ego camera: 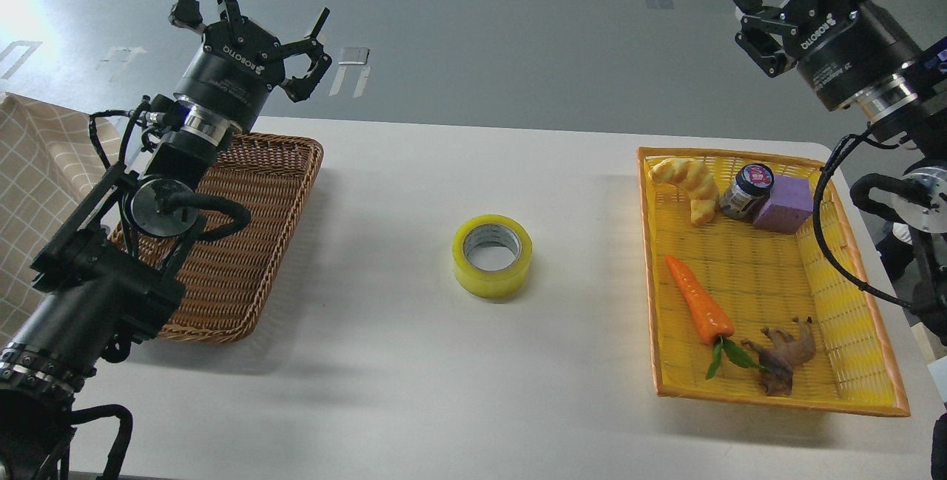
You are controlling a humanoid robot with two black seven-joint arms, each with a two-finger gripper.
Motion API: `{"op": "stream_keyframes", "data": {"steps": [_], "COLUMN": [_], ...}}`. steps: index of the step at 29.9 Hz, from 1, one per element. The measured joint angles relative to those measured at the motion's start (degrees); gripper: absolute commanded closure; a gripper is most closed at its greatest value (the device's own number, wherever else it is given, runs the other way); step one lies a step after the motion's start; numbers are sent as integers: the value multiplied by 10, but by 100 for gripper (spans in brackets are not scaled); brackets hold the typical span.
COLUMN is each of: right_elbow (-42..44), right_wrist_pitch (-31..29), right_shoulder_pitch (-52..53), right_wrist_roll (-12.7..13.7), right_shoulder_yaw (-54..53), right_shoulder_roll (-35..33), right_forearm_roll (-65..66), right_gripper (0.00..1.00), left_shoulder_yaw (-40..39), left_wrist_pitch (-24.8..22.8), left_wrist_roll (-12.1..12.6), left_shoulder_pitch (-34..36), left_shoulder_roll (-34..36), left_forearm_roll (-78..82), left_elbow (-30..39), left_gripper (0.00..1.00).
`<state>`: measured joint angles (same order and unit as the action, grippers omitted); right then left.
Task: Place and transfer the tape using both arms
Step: 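Withdraw the right arm back toward its side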
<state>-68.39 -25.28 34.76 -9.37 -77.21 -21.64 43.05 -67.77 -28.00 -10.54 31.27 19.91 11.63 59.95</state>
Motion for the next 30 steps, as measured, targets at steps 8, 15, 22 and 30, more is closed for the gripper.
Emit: {"op": "stream_keyframes", "data": {"steps": [8,15,22,30], "right_elbow": [42,46,41,48], "right_wrist_pitch": [-27,-27,-27,-27], "right_shoulder_pitch": [-11,-63,-128,-151], "right_wrist_roll": [2,2,-4,-6], "right_shoulder_yaw": [-49,-133,-158,-169], "right_shoulder_roll": [-10,35,84,89], "right_forearm_roll": [-190,-280,-284,-285], "right_gripper": [0,0,0,0], "left_shoulder_yaw": [2,2,2,3], "left_wrist_pitch": [0,0,0,0], "left_wrist_roll": [0,0,0,6], "left_shoulder_pitch": [0,3,9,8], "left_shoulder_roll": [8,9,8,21], "left_forearm_roll": [2,5,13,15], "left_elbow": [-1,-1,-1,2], "left_gripper": [2,2,2,2]}}
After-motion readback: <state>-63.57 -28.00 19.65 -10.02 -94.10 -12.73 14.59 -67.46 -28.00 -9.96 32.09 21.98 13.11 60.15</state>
